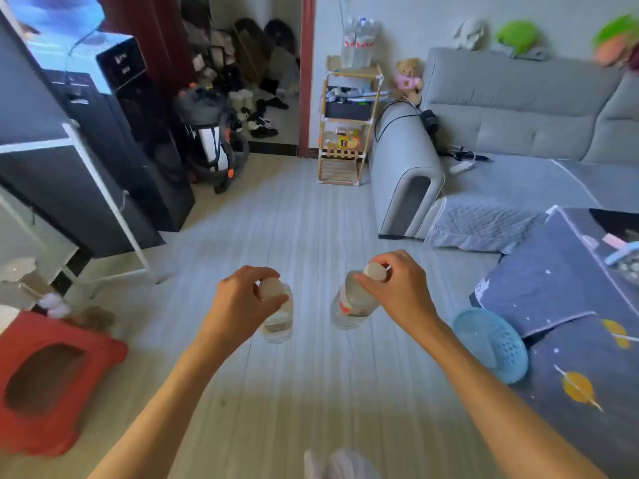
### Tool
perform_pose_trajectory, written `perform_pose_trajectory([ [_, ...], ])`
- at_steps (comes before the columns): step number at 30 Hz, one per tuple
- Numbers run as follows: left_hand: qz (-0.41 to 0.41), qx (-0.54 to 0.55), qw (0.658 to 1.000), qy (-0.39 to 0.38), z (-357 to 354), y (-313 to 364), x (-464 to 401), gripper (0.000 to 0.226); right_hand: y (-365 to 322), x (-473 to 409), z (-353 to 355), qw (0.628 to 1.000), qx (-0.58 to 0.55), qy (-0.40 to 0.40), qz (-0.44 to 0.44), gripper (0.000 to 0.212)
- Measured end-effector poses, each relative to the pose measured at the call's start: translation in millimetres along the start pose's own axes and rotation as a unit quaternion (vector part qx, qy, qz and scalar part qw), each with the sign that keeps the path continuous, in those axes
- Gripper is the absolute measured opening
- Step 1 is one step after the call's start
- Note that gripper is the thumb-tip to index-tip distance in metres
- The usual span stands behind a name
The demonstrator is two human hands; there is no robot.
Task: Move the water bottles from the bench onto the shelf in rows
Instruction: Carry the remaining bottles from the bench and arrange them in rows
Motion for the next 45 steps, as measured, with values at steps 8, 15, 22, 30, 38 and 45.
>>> perform_pose_trajectory([
  [8,0.000,0.016,1.000,0.005,-45.9,13.8,-196.3,0.029,46.3,-182.6,-22.7,1.000,0.005,0.005,-0.026,0.021],
  [15,0.032,0.027,0.999,-0.003,-84.8,37.0,-364.0,0.030,71.4,-369.6,-28.6,1.000,0.027,-0.010,0.009,0.027],
  [22,0.012,0.042,0.999,0.031,-106.7,47.0,-528.2,0.026,88.5,-546.1,-34.2,0.998,0.052,0.006,0.037,0.028],
  [30,-0.006,0.028,0.999,-0.015,-157.0,28.7,-741.7,0.030,127.4,-750.0,-62.0,0.997,0.073,-0.028,-0.003,0.020],
  [38,-0.052,0.023,0.997,-0.049,-181.4,58.6,-949.0,0.030,145.6,-934.6,-52.0,0.997,0.077,0.016,-0.023,0.019],
  [45,-0.070,0.016,0.996,-0.046,-215.8,77.9,-1107.0,0.032,169.9,-1095.7,-56.3,0.996,0.090,0.026,-0.016,0.020],
])
Point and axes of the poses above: each hand's wrist, its own x-axis away from the middle knuckle, its own z-axis out of the back of the hand, y = z × x, the point moved 5 cm from there along -x, towards the middle knuckle, and after that the axes turned 1 degree about -z, right-handed, at the moved point
